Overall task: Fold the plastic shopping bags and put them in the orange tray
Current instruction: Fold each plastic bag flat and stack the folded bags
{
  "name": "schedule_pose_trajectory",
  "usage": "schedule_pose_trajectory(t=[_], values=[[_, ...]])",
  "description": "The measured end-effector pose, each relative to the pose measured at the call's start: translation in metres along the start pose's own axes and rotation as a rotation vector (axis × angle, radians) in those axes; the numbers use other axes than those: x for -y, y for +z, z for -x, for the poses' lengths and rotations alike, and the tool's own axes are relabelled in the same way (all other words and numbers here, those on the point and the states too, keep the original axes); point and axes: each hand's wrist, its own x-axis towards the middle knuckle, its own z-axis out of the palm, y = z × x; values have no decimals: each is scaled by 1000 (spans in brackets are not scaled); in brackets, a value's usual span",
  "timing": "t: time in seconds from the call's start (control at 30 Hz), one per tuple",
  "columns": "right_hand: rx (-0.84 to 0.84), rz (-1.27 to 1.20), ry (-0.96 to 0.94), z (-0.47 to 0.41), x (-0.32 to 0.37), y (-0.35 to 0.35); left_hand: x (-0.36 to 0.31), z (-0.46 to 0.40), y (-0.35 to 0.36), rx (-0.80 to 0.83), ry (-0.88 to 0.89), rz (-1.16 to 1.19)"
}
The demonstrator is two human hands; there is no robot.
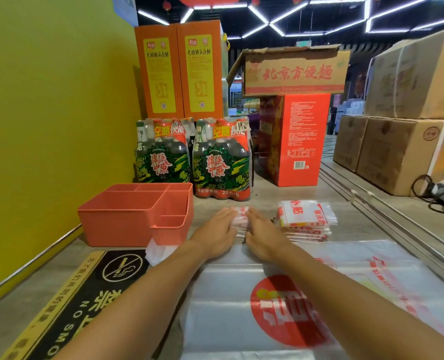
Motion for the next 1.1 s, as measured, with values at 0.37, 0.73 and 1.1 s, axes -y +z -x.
schedule_pose_trajectory(t=[0.37,0.73,1.1], values=[[105,72,-13,4,22,-50,-21,0,-47,152,-70,-20],[48,75,-151,30,40,-78,-34,18,-69,81,70,-1],[157,163,-272,147,10,-99,-63,149,-89,244,183,-98]])
